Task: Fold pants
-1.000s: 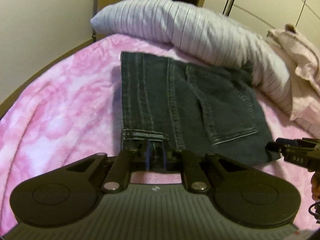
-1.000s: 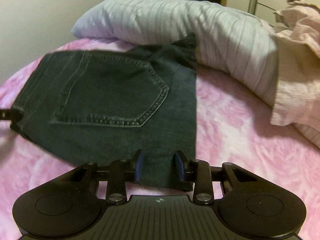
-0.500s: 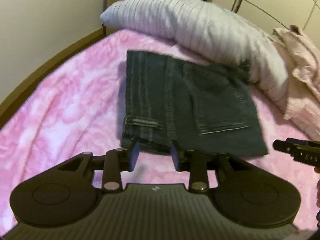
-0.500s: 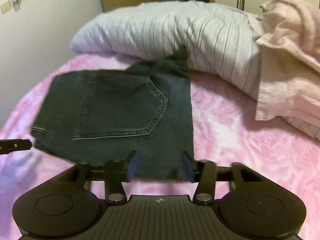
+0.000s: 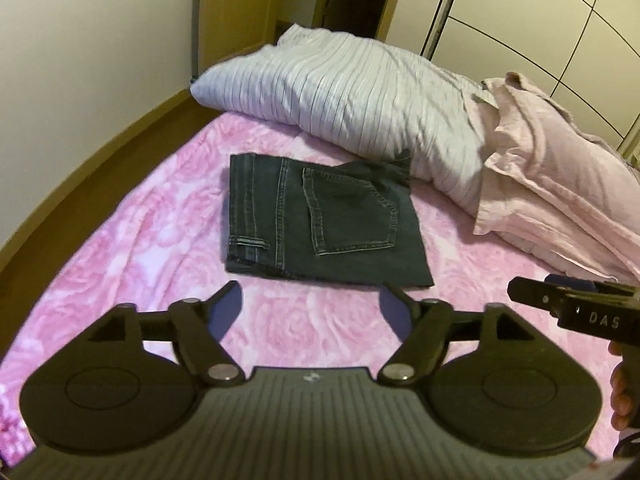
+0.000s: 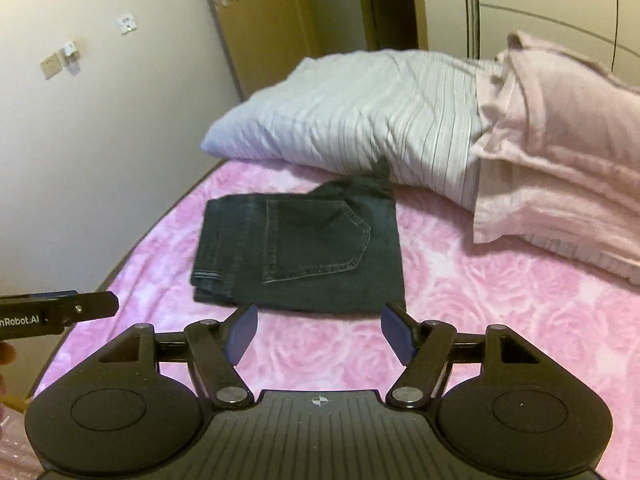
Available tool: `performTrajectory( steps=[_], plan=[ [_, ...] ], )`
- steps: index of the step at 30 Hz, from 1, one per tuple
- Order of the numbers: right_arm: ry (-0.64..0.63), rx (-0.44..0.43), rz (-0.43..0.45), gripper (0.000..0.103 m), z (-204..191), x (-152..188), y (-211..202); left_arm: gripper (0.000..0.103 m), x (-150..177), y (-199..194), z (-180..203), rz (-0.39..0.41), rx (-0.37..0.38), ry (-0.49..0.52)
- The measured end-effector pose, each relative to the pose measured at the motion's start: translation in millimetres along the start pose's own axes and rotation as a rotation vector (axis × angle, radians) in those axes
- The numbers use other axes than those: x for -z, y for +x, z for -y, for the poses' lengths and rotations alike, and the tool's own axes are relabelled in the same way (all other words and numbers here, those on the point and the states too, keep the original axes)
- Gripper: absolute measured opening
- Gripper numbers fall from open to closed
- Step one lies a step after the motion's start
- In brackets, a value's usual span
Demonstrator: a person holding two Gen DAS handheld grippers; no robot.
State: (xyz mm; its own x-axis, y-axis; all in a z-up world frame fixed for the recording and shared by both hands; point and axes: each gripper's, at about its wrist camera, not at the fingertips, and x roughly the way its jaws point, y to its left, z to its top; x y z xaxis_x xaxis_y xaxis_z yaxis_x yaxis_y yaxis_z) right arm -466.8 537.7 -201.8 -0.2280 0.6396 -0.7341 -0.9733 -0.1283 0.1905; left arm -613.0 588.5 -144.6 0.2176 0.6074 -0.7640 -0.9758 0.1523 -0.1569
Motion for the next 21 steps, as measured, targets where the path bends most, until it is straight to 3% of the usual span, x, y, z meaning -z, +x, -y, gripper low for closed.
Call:
performTrajectory(
  steps=[2,8,13,17,21],
  plan=[
    [-0.014,0.003,0.012,0.066,-8,-1,-22,0.088,2,-27,7,0.034,-0.009,0.012],
    [-0.065,0.045,0.042,0.066,-32,6,-86,0.101,10,-99,32,0.099,-0.029,0.034],
    [0.004,-0.052,0.019,0.066,-31,13,-134,0.102,25,-150,49,0.155,-0.069,0.043],
    [0.004,-0.048,0.029,0.066,-34,16,-173,0.102,39,-184,56,0.148,-0.046,0.024],
    [-0.049,-0.067,0.050,0.066,-40,25,-208,0.101,54,-216,70,0.150,-0.083,0.057]
  ],
)
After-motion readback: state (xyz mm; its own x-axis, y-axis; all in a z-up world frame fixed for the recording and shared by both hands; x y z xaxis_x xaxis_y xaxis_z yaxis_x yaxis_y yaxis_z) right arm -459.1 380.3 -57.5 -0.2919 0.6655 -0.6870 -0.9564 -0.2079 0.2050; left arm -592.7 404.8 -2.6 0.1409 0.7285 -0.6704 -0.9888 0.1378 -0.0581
